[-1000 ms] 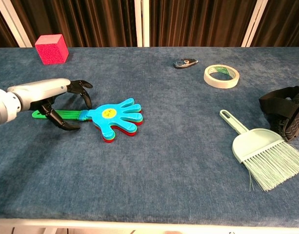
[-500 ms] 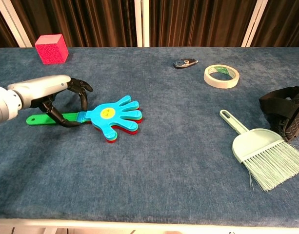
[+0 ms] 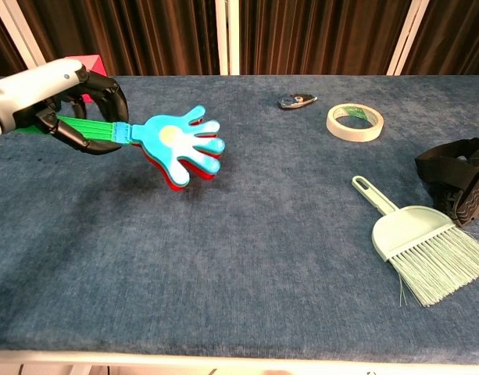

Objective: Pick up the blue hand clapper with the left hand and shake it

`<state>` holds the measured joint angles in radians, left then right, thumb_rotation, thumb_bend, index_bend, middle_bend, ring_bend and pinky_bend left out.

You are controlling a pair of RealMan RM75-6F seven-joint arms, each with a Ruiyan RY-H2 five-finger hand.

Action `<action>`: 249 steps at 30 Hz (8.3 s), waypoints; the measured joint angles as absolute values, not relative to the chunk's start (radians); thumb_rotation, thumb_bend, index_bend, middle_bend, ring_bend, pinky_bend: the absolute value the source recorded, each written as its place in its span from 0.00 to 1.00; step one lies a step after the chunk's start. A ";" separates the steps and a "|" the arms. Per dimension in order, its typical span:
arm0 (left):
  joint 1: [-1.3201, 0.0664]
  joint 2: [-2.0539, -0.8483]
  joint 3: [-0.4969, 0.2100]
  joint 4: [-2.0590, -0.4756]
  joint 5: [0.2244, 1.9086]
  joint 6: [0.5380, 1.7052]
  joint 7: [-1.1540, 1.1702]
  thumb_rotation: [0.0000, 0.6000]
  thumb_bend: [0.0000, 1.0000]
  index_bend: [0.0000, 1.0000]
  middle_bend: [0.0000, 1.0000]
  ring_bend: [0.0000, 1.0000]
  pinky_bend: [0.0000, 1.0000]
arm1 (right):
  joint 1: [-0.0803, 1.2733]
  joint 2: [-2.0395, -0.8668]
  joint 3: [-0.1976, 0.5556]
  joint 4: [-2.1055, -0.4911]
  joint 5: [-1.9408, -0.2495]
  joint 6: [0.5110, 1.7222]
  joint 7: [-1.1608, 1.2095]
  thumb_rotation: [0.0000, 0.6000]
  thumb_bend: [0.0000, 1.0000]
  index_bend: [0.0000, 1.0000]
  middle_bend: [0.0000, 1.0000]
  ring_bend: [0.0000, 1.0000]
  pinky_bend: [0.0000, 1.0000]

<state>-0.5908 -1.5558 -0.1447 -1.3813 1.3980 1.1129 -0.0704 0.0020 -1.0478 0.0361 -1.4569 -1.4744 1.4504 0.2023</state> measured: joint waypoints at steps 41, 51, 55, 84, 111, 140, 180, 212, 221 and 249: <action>-0.563 -1.470 -0.145 -1.404 1.406 1.158 -0.126 1.00 0.22 1.00 1.00 1.00 1.00 | 0.033 -1.048 0.011 -1.537 -1.504 1.413 0.103 1.00 0.18 0.00 0.00 0.00 0.00; -0.554 -1.451 -0.156 -1.437 1.432 1.177 -0.347 1.00 0.43 1.00 1.00 1.00 1.00 | 0.050 -1.065 -0.004 -1.545 -1.537 1.396 0.080 1.00 0.18 0.00 0.00 0.00 0.00; -0.554 -1.425 -0.152 -1.454 1.458 1.172 -0.457 1.00 0.60 1.00 1.00 1.00 1.00 | 0.056 -1.072 -0.009 -1.546 -1.540 1.386 0.071 1.00 0.17 0.00 0.00 0.00 0.00; -0.734 -1.180 -0.065 -1.574 1.420 0.644 -0.186 1.00 0.68 1.00 1.00 1.00 1.00 | 0.068 -1.075 -0.012 -1.558 -1.532 1.379 0.056 1.00 0.18 0.00 0.00 0.00 0.00; -0.588 -1.178 -0.340 -1.614 1.355 0.966 -1.447 1.00 0.71 1.00 1.00 1.00 1.00 | 0.041 -1.082 0.018 -1.528 -1.523 1.462 0.109 1.00 0.17 0.00 0.00 0.00 0.00; -0.650 -1.188 -0.241 -1.600 1.341 0.844 -0.306 1.00 0.70 1.00 1.00 1.00 1.00 | 0.050 -1.113 0.012 -1.520 -1.484 1.412 -0.059 1.00 0.18 0.00 0.00 0.00 0.00; -0.742 -1.154 -0.165 -1.617 1.355 0.572 0.273 1.00 0.71 1.00 1.00 1.00 1.00 | 0.055 -1.117 0.001 -1.492 -1.489 1.388 0.006 1.00 0.18 0.00 0.00 0.00 0.00; -0.540 -1.197 -0.448 -1.786 1.510 0.954 -1.383 1.00 0.70 1.00 1.00 1.00 1.00 | 0.062 -1.121 -0.007 -1.490 -1.493 1.367 0.034 1.00 0.18 0.00 0.00 0.00 0.00; -0.592 -1.214 -0.346 -1.638 1.678 0.847 -0.756 1.00 0.70 1.00 1.00 1.00 1.00 | 0.061 -1.109 -0.011 -1.488 -1.496 1.367 0.047 1.00 0.17 0.00 0.00 0.00 0.00; -0.635 -1.425 -0.261 -1.481 1.464 0.933 -0.260 1.00 0.64 1.00 1.00 1.00 1.00 | 0.058 -1.116 -0.012 -1.483 -1.506 1.379 0.054 1.00 0.18 0.00 0.00 0.00 0.00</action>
